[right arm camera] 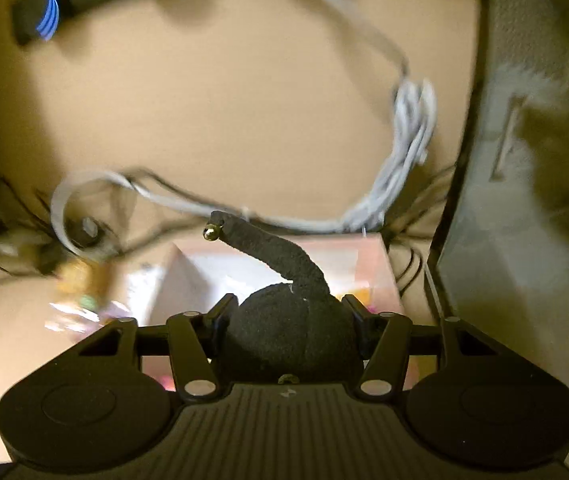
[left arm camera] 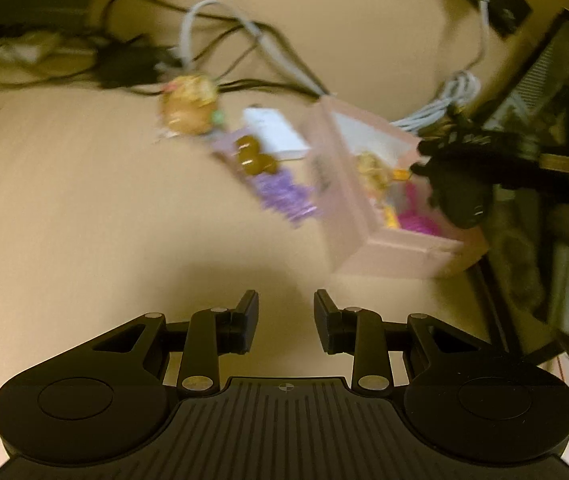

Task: Organize objects
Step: 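Lower the black plush into the pink box and open the right tool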

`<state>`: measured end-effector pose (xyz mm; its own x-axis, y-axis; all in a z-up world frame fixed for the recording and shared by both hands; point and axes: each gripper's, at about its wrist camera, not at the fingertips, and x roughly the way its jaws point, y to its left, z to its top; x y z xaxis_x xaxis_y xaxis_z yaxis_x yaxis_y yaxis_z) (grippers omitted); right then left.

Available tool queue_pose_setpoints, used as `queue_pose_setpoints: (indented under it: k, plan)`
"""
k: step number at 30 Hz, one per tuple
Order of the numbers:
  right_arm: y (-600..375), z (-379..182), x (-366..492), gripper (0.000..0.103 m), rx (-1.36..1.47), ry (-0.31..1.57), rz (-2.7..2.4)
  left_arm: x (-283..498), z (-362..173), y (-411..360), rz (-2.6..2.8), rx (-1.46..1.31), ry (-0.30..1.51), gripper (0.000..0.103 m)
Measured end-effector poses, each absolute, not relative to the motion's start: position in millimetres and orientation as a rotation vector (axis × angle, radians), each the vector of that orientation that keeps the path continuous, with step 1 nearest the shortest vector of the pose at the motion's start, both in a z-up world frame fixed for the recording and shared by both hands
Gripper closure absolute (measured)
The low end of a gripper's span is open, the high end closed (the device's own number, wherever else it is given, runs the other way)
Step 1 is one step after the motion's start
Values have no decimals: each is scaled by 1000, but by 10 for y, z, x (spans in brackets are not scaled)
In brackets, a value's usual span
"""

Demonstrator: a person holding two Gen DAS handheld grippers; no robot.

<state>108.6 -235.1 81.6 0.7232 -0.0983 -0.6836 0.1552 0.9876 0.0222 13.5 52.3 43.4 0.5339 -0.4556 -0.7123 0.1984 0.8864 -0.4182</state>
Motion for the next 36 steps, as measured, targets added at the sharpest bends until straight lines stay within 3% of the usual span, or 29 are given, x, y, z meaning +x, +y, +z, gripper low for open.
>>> queue_pose_setpoints:
  k: [7, 22, 27, 36]
  plan:
    - [-2274, 653, 901, 22, 74, 727, -125, 178, 365, 809, -337, -329, 943, 70]
    - [-2041, 702, -310, 18, -50, 640, -99, 773, 275, 568, -342, -433, 940, 70]
    - [-1840, 672, -541, 15, -104, 626, -83, 1250, 231, 524, -253, -578, 939, 70]
    - [-1728, 562, -780, 15, -86, 677, -94, 1607, 161, 304, -205, -558, 906, 72]
